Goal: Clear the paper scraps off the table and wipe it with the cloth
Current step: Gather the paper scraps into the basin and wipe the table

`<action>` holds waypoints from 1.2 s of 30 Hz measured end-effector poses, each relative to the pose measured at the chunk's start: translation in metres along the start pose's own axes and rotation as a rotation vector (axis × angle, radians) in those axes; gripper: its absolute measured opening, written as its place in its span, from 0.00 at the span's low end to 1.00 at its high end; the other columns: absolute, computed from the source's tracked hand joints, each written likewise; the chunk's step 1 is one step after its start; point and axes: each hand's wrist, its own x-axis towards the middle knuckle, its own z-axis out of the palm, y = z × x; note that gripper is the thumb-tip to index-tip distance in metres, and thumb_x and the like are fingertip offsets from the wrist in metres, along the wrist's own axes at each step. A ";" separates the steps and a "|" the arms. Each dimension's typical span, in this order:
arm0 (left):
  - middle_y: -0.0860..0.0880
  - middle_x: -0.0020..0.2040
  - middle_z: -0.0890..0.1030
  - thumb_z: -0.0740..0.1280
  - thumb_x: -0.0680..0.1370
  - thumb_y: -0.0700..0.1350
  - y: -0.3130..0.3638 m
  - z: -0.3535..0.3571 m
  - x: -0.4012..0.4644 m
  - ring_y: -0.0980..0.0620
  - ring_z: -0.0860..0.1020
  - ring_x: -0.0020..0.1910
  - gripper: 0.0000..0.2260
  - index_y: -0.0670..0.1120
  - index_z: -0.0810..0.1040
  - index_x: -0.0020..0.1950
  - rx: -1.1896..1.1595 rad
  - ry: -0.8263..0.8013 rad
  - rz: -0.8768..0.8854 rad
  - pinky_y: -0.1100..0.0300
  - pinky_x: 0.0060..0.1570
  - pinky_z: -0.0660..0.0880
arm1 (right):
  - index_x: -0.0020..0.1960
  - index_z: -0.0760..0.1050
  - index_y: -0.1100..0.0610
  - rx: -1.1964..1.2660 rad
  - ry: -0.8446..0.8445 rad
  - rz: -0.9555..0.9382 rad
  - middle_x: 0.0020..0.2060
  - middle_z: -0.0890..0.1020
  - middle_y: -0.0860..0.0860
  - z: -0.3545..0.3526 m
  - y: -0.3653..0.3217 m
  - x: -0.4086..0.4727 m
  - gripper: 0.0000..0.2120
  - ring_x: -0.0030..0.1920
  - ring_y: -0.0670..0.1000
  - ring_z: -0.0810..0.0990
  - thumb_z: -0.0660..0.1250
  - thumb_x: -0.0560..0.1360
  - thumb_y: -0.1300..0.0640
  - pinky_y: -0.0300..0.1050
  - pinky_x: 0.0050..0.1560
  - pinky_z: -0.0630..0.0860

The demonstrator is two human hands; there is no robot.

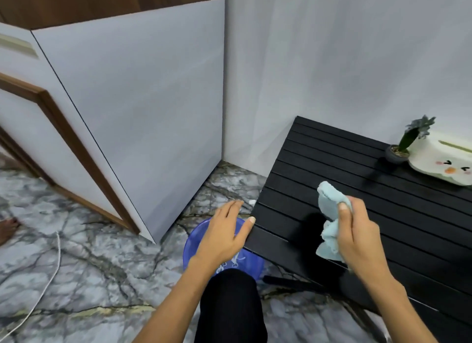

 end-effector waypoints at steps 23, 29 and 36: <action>0.53 0.78 0.62 0.49 0.75 0.72 -0.004 0.009 -0.023 0.58 0.56 0.77 0.39 0.49 0.60 0.78 -0.059 0.027 -0.176 0.64 0.72 0.53 | 0.49 0.65 0.52 -0.056 -0.420 -0.187 0.29 0.75 0.49 0.133 -0.024 0.034 0.11 0.29 0.49 0.73 0.50 0.84 0.48 0.47 0.30 0.67; 0.54 0.78 0.60 0.48 0.75 0.72 -0.002 0.005 -0.025 0.58 0.53 0.77 0.39 0.50 0.59 0.79 -0.056 -0.008 -0.182 0.61 0.73 0.53 | 0.52 0.70 0.50 0.087 -0.248 -0.030 0.32 0.78 0.49 0.119 -0.007 0.056 0.11 0.32 0.48 0.76 0.52 0.84 0.48 0.41 0.32 0.68; 0.56 0.78 0.59 0.51 0.77 0.68 0.007 0.005 -0.025 0.59 0.54 0.77 0.34 0.50 0.59 0.78 -0.074 -0.041 -0.187 0.66 0.69 0.52 | 0.46 0.71 0.48 0.163 -0.282 0.034 0.32 0.78 0.50 0.090 0.014 0.046 0.13 0.31 0.45 0.74 0.52 0.83 0.44 0.45 0.35 0.71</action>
